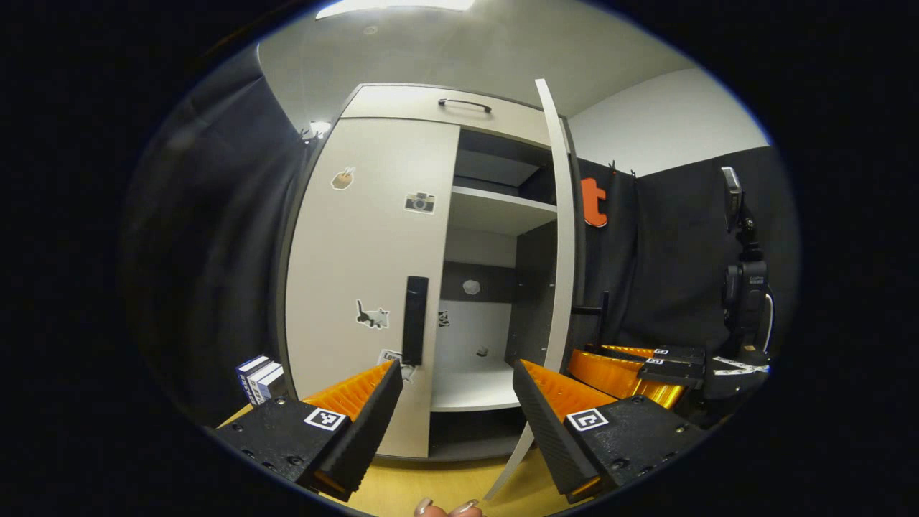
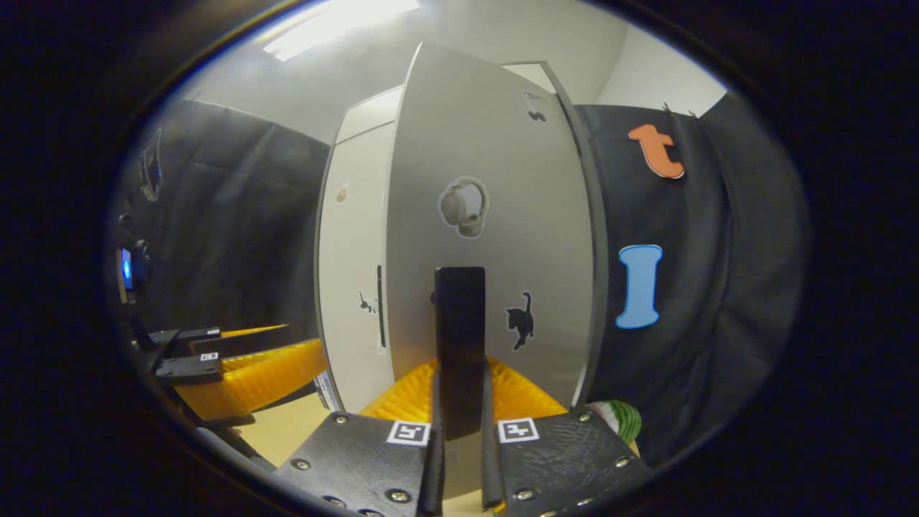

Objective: Open the right door of the double-door shoe cabinet with the right hand, and open the left door with the left hand.

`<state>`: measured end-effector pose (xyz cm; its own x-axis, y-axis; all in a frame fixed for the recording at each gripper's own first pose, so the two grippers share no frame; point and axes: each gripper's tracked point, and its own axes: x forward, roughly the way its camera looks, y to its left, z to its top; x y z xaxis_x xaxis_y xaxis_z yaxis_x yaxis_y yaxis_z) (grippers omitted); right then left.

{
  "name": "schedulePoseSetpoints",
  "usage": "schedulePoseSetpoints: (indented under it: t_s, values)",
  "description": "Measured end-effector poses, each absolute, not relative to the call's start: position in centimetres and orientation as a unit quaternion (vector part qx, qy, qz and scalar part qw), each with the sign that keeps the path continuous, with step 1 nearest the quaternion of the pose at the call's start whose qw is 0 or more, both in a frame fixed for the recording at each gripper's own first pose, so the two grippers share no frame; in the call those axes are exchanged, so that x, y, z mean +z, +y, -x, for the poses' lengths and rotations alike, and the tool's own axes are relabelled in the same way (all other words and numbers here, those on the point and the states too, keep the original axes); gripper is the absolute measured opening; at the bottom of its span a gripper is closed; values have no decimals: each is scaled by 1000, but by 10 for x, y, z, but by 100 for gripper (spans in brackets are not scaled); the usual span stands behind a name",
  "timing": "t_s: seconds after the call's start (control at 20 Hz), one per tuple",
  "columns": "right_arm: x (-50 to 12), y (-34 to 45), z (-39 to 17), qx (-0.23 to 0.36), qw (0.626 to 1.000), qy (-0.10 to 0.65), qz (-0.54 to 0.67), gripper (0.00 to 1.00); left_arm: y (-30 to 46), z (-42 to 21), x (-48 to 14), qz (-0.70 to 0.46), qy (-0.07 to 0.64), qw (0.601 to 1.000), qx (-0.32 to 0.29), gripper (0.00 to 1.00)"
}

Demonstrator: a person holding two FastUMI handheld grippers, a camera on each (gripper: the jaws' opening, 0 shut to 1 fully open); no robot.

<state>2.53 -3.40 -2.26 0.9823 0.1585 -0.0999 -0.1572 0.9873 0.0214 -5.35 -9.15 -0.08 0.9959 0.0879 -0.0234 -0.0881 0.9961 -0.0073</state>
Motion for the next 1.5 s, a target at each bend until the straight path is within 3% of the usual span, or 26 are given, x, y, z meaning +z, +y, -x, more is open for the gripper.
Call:
schedulePoseSetpoints:
  t_s: [0.05, 0.5, 0.55, 0.95, 1.5]
  values:
    - [-22, -40, -21, 78, 996, 51, -8, 21, -100, 55, -3, 3, 14, 999, 42, 96]
    - [-20, -80, 3, 70, 996, 54, -17, 19, -139, 63, -7, 3, 14, 999, 47, 96]
    - [-20, -86, 5, 66, 996, 54, -19, 19, -141, 62, -7, 3, 14, 999, 46, 92]
    - [-20, -153, 11, -15, 999, 52, -4, 11, -173, 46, -14, 8, 21, 1000, 17, 96]
    - [-26, -164, 15, -8, 999, 53, -6, 8, -168, 22, -14, 26, 7, 999, 22, 96]
